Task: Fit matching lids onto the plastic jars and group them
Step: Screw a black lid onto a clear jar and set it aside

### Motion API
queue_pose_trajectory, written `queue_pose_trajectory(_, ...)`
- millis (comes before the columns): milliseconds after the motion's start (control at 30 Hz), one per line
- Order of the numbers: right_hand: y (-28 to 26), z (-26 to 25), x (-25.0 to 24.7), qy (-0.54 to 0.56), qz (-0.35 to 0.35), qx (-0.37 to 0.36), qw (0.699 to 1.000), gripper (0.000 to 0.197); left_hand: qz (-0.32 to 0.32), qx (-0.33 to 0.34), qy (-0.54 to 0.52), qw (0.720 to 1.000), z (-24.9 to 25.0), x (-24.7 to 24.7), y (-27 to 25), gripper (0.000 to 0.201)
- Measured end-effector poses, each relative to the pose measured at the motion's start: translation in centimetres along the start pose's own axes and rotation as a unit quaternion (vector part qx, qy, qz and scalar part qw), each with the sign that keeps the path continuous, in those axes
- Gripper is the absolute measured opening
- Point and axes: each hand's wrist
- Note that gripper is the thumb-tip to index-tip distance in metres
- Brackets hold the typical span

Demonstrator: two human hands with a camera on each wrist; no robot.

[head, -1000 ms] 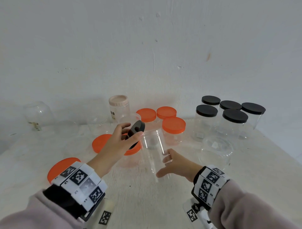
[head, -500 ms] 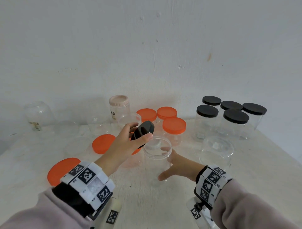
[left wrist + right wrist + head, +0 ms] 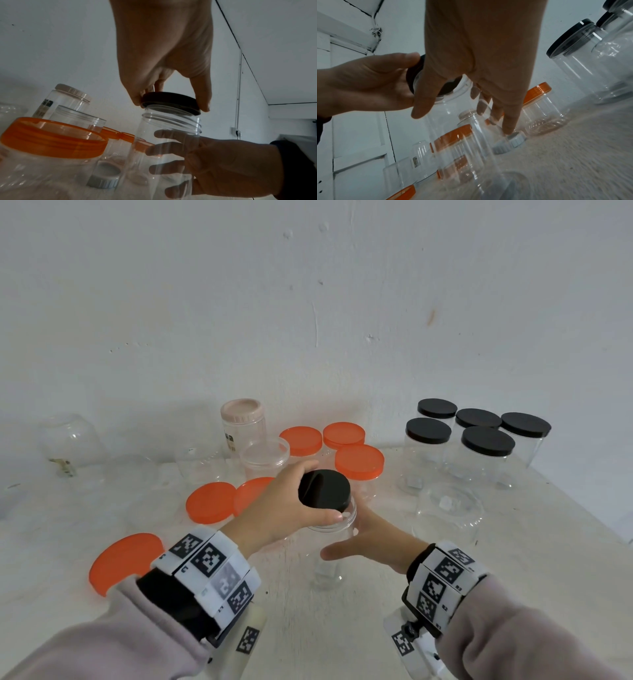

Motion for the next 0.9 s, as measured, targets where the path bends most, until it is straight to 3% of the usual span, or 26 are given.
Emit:
queue_pose_trajectory(367,0.0,0.6,0.0,-0.007,0.009,-0.004,1.000,0.092,-0.020,0.003,0.041,0.999,-0.6,1.1,0.5,0.094)
queue_pose_trajectory(600,-1.2,-0.9,-1.7,-0.056,-0.012,0.021,0.998,0.110,-0.038,-0.011,-0.030,0.999,-1.8,0.7,-0.1,0.113)
queue_pose_trajectory(667,-1.8,-2.3,-2.7,-0.090,-0.010,0.020,0.996,0.114,-0.034,-0.026,-0.073,0.996,-2.7,0.7,-0.4,0.115)
queue_pose_trajectory(767,-2.0,-4.9,-3.7,-0.171,-0.024,0.014,0.985,0.104,-0.035,-0.028,-0.146,0.988,-3.9,1.7,-0.8,0.111)
queue_pose_trajectory(900,-1.1,-7.9,-2.9,-0.324,-0.075,0.035,0.942,0.099,-0.038,-0.001,-0.191,0.981,-4.6,3.4,-0.7,0.091)
Point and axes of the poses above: each hand's wrist, its own y-axis towards the middle knuckle, its own x-axis out of the palm, z = x × y, and after that the axes turned 10 degrees about -z, right-handed
